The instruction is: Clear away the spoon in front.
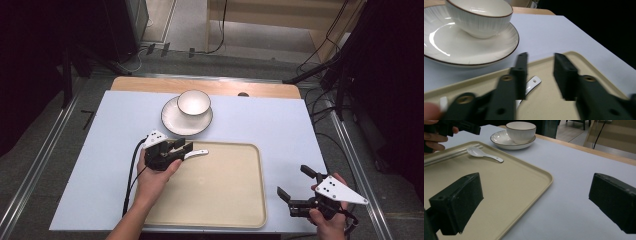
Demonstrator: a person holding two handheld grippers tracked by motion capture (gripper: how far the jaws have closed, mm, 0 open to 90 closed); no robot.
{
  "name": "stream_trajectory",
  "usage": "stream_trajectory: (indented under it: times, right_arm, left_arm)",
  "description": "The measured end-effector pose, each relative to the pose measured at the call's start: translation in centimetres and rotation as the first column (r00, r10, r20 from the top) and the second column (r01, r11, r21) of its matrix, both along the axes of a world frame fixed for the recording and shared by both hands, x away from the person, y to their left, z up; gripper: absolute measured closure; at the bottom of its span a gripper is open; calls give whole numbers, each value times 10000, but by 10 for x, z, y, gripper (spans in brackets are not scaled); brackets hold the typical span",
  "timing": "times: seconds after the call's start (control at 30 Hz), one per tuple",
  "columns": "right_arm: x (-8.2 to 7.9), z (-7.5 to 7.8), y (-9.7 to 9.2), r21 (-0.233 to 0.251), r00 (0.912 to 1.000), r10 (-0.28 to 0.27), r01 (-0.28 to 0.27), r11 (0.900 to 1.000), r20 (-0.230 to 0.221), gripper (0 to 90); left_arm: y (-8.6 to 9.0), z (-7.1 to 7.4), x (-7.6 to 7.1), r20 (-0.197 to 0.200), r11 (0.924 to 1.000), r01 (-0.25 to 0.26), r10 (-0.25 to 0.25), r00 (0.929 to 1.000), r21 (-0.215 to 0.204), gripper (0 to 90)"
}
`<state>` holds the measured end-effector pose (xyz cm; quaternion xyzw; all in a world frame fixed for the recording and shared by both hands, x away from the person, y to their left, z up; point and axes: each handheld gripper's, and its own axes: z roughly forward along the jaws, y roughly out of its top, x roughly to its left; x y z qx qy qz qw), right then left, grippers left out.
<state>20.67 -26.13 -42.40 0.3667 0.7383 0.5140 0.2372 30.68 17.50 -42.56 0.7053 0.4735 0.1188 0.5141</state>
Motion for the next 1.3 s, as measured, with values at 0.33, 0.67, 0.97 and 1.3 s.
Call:
stream_trajectory:
  times: [0.33, 0.67, 0.97, 1.3]
  right_arm:
    - [0, 0, 0, 16, 10000, 4, -4, 10000, 13, 0]
    - [0, 1, -2, 38, 10000, -19, 19, 10000, 32, 0]
    - [0, 1, -2, 32, 10000, -18, 18, 10000, 56, 0]
    - [-1, 1, -2, 35, 9999, -26, 25, 10000, 113, 0]
  left_arm:
    - [-21, -21, 18, -1750, 9914, -917, 1070, 9787, 933, 900]
    - [-40, -30, 31, -1973, 9736, -1440, 1784, 9640, 1769, 900]
    - [-45, -35, 29, -2294, 9660, -931, 1500, 9617, 2412, 900]
    - [-48, -33, 12, -2605, 9606, -3, 756, 9625, 2779, 900]
